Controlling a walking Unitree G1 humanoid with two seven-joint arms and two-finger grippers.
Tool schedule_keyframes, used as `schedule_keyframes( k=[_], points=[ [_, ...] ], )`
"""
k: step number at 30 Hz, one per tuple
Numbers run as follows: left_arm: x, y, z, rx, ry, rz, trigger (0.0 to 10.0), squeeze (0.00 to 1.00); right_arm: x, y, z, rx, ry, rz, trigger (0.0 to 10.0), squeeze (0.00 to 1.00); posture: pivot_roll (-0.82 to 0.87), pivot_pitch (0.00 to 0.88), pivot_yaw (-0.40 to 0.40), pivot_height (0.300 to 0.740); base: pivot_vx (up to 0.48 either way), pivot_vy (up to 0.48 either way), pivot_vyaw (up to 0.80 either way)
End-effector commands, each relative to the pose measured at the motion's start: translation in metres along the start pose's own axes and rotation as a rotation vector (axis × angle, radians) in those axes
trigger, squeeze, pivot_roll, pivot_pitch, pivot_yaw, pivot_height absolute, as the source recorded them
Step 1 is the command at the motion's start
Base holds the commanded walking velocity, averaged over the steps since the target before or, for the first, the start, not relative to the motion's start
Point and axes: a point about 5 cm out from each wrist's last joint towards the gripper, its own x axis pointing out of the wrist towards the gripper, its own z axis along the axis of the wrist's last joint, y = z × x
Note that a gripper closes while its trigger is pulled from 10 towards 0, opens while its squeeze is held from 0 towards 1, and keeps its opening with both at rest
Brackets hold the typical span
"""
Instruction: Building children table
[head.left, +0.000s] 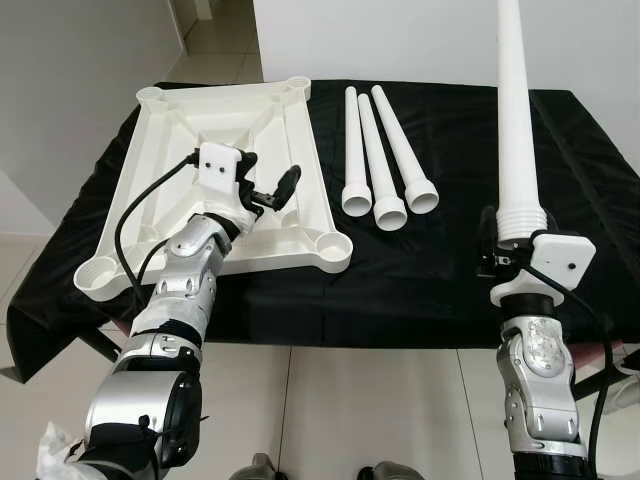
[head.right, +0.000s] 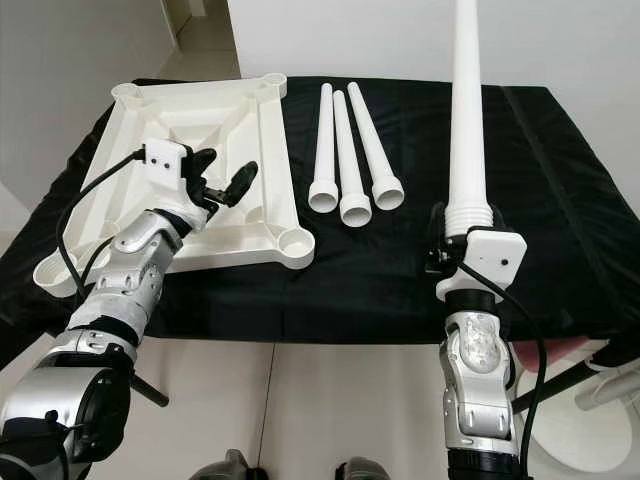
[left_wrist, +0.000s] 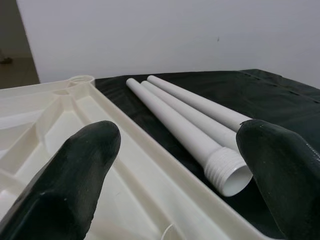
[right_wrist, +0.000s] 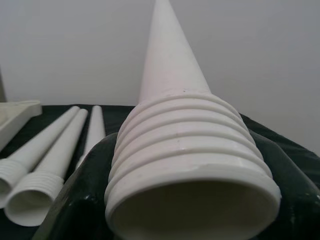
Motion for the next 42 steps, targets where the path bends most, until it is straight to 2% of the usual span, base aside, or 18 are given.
schedule_keyframes(
  k=[1, 14, 22, 42],
  points=[
    [0.003, 0.000, 0.000, -0.010, 0.004, 0.029, 10.0, 0.00, 0.000, -0.005, 0.002, -0.005, -0.008, -0.021, 10.0, 0.00, -0.07, 0.000, 0.056, 0.740, 0.000, 0.000, -0.79],
    [0.001, 0.004, -0.001, -0.009, 0.001, 0.046, 10.0, 0.00, 0.002, -0.005, 0.003, -0.009, -0.009, -0.016, 10.0, 0.00, -0.06, 0.000, 0.042, 0.740, 0.000, 0.000, -0.74],
    [-0.002, 0.012, 0.003, 0.000, -0.010, 0.072, 10.0, 0.00, 0.002, -0.003, 0.004, -0.001, -0.024, 0.002, 10.0, 0.00, -0.05, 0.000, 0.034, 0.740, 0.000, 0.000, 0.00],
    [-0.004, 0.015, 0.003, 0.001, -0.018, 0.085, 10.0, 0.00, 0.004, -0.003, 0.003, 0.003, -0.024, 0.021, 10.0, 0.00, -0.04, 0.000, 0.019, 0.740, 0.048, 0.000, 0.00]
  ],
)
